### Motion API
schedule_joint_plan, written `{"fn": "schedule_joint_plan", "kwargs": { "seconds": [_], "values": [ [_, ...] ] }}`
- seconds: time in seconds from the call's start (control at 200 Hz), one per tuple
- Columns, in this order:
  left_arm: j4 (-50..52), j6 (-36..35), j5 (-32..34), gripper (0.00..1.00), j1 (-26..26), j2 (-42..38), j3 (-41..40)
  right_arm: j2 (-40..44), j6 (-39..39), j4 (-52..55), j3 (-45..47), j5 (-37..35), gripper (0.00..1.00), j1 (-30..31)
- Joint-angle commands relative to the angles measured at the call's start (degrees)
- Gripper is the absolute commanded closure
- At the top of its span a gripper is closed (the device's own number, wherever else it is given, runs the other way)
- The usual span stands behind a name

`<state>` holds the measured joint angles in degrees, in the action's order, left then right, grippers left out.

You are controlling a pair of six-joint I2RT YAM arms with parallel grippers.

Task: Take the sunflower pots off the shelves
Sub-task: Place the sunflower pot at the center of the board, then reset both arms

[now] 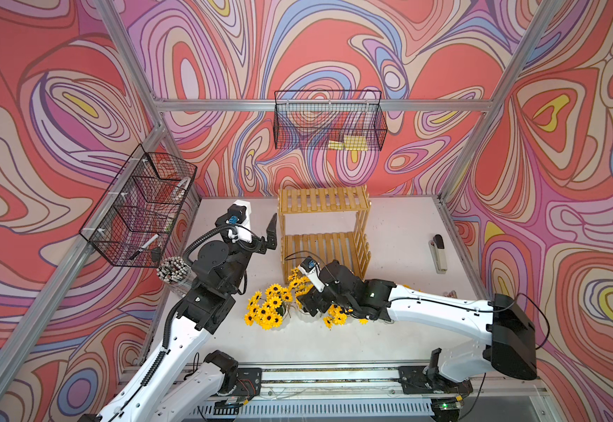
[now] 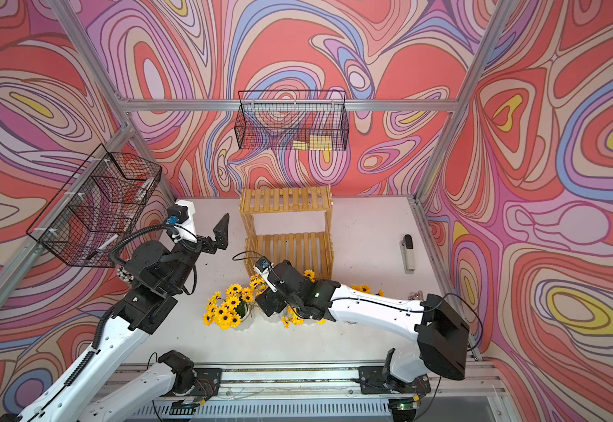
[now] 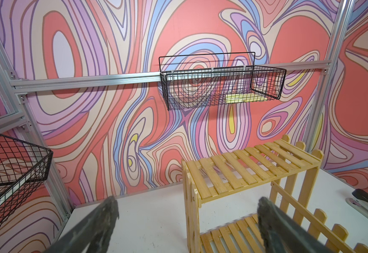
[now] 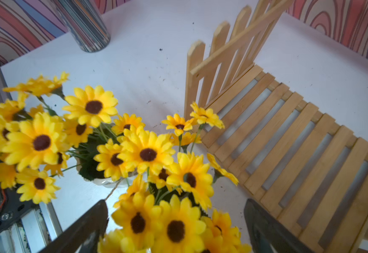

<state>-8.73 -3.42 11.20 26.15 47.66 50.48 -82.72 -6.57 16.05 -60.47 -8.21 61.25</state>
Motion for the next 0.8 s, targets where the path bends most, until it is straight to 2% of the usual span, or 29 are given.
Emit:
{"fn": "schedule_joint_plan", "kwargs": {
  "seconds": [0.0, 0.085, 0.25, 0.521, 0.641, 0.796],
  "values": [
    [1.42, -0.71, 2.47, 0.0, -0.44, -0.07, 0.75, 3.52, 0.49, 1.79, -1.86, -1.79, 0.02, -1.14],
    [1.68, -0.6, 3.52, 0.0, -0.6, 0.23, 0.95, 6.79, -0.79, 1.49, -1.47, 0.14, 0.02, -5.32],
    [3.95, 1.46, 3.27, 0.0, -2.47, 2.44, 1.86, 12.55, -2.02, -0.02, 0.7, 5.4, 0.02, -17.83],
    [4.94, 7.46, 1.03, 0.0, -8.63, 4.98, -0.69, 16.95, -5.83, -4.5, 7.2, 14.03, 0.02, -45.05],
    [2.63, 9.44, 2.94, 0.0, -10.74, 3.84, -6.22, 16.59, -7.2, -7.64, 10.97, 12.95, 0.02, -53.22],
    [-1.72, 10.64, 4.87, 0.0, -12.15, 2.39, -14.69, 15.33, -7.27, -14.34, 16.61, 3.65, 0.02, -56.17]
  ]
}}
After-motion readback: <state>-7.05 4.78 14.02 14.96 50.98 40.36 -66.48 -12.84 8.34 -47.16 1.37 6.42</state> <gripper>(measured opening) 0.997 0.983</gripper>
